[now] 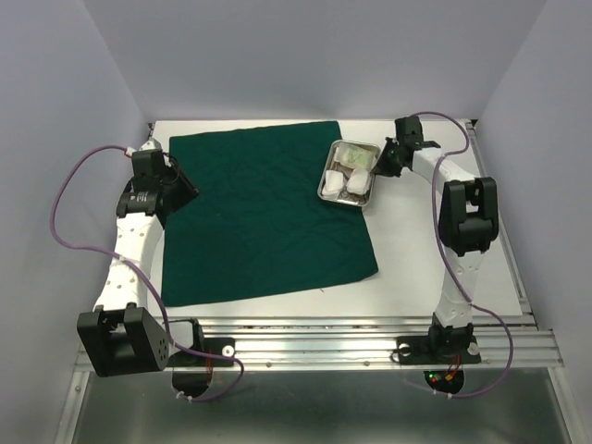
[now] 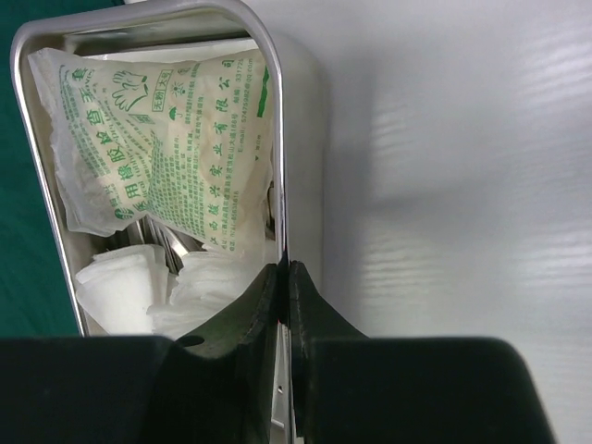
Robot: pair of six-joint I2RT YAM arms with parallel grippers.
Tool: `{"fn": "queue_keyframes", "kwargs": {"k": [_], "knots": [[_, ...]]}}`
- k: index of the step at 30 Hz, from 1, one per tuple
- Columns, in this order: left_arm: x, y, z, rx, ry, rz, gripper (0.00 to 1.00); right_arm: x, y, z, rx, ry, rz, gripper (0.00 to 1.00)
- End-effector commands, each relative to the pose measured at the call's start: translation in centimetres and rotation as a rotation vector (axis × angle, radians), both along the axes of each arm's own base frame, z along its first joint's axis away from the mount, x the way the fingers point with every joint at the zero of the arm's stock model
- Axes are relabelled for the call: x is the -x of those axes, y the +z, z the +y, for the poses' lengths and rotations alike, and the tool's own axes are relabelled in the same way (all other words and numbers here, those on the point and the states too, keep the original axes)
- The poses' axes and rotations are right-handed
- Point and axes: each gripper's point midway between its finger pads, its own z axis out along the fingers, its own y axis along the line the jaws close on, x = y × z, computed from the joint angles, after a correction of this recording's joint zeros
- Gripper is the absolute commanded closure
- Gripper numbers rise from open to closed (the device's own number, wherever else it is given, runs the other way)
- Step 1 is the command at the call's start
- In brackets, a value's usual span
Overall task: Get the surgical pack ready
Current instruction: Move the container from the surgical kit.
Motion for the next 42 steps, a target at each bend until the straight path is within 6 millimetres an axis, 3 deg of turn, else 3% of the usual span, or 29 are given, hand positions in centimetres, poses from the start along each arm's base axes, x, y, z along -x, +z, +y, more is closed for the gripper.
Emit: {"fn": "queue_keyframes", "kwargs": {"k": [1, 4, 8, 9, 16, 19, 23, 27, 31, 36, 40, 42], "knots": [[-0.3, 1.5, -0.1, -0.002, -0.014, -0.056, 0.56, 0.5, 4.6, 3.4, -0.053, -0.023, -0.114, 0.99], [-0.4, 1.6, -0.1, -0.002, -0.020, -0.061, 0.56, 3.0, 3.7, 6.1, -0.063, -0.025, -0.089, 0.99], [-0.4, 1.6, -0.2, -0.004, -0.025, -0.061, 0.56, 4.7, 3.8, 7.8, -0.071, -0.074, -0.089, 0.99], [-0.4, 1.6, -0.2, -0.005, -0.026, -0.063, 0.55, 5.7, 2.9, 8.5, -0.077, -0.066, -0.068, 0.99], [-0.1, 1.2, -0.1, -0.012, -0.029, -0.055, 0.55, 9.4, 2.9, 12.8, -0.118, -0.062, -0.061, 0.99], [-0.2, 1.0, -0.2, -0.011, -0.033, -0.054, 0.55, 10.7, 3.2, 14.8, -0.181, -0.068, -0.058, 0.99], [-0.3, 0.8, -0.3, -0.004, -0.039, -0.054, 0.55, 13.0, 1.9, 17.5, -0.257, -0.069, -0.004, 0.99], [-0.2, 0.9, -0.4, -0.004, -0.041, -0.056, 0.55, 14.3, 1.8, 20.5, -0.310, -0.058, 0.015, 0.98], [-0.1, 0.9, -0.2, -0.010, -0.038, -0.056, 0.55, 15.0, 2.3, 22.6, -0.344, -0.040, 0.011, 0.88], [-0.3, 0.7, -0.6, 0.006, -0.047, -0.059, 0.55, 15.8, 3.0, 23.8, -0.343, 0.028, -0.013, 0.75], [-0.7, -0.2, -1.7, 0.053, -0.095, -0.052, 0.55, 16.5, 3.4, 23.1, -0.298, 0.081, -0.042, 0.65], [-1.2, -1.1, -2.7, 0.082, -0.148, -0.023, 0.55, 16.8, 3.2, 21.6, -0.196, 0.116, -0.068, 0.58]]}}
